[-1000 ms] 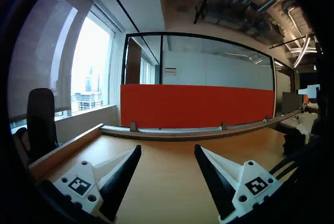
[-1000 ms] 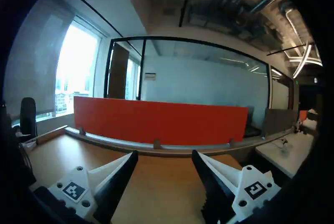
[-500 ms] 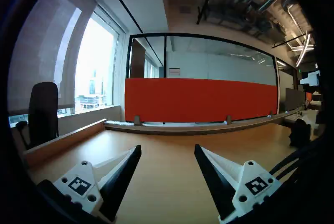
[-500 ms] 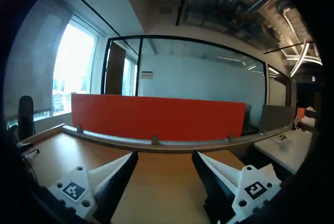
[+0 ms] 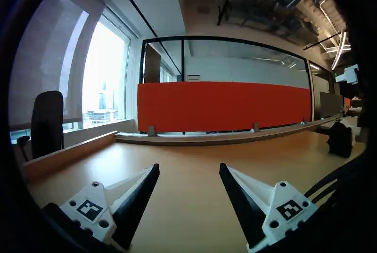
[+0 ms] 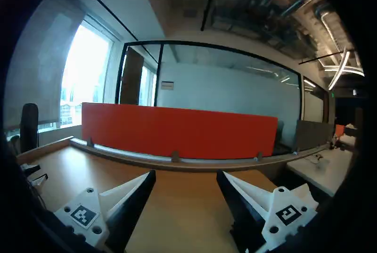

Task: Fold towel

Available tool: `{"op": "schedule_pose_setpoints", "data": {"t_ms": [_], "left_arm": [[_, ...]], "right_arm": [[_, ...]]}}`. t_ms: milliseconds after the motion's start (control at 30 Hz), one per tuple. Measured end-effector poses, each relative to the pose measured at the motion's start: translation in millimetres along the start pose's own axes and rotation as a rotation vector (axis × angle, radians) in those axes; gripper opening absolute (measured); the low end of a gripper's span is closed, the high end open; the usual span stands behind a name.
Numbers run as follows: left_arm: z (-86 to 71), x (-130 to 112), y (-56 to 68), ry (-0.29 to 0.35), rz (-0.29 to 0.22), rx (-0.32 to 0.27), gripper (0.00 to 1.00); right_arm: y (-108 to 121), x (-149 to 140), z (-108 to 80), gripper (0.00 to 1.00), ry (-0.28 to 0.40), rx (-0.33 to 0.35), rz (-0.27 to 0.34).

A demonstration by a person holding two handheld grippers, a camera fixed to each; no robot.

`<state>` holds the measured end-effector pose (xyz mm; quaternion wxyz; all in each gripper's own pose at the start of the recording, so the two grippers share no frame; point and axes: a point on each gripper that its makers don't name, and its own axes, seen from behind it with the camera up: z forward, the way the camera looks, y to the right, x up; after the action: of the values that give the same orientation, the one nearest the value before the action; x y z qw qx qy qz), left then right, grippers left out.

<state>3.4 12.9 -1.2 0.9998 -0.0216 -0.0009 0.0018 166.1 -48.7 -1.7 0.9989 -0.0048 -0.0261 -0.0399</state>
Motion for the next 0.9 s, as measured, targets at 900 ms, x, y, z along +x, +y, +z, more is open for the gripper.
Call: {"op": "schedule_pose_setpoints", "data": {"t_ms": [900], "left_arm": [[0.1,-10.6,-3.6,0.006,-0.003,0.013,0.94]], "right_arm": [[19.2,-13.4,-11.7,1.0,-0.016,-0.017,0.013]]}}
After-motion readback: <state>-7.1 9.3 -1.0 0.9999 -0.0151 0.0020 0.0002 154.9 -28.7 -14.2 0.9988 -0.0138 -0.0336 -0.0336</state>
